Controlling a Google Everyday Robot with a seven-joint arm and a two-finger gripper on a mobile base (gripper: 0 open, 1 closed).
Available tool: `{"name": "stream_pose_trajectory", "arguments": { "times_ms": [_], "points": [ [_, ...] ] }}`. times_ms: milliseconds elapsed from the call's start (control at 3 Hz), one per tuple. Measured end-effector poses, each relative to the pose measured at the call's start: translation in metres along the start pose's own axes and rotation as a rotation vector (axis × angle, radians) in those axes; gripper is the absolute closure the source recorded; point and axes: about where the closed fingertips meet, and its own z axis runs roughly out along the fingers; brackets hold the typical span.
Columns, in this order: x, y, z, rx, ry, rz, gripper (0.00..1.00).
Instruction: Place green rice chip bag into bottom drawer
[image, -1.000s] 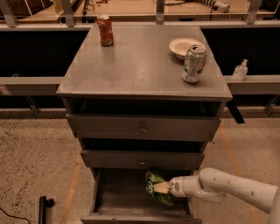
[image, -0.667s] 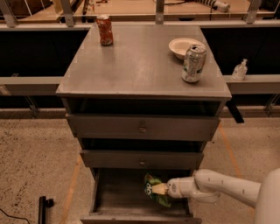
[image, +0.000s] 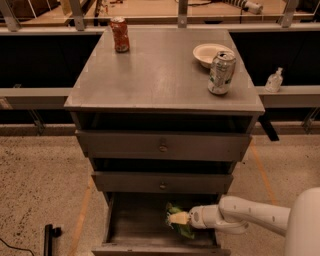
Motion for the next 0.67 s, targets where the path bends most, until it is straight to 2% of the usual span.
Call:
{"name": "stream_pose_trajectory", "arguments": {
  "times_ms": [333,667],
  "points": [
    [0.001,0.006,-0.013,0.028,-0.024,-0.011,0.00],
    [0.001,0.014,-0.029,0.064,-0.035,-0.014,0.00]
  ]
}}
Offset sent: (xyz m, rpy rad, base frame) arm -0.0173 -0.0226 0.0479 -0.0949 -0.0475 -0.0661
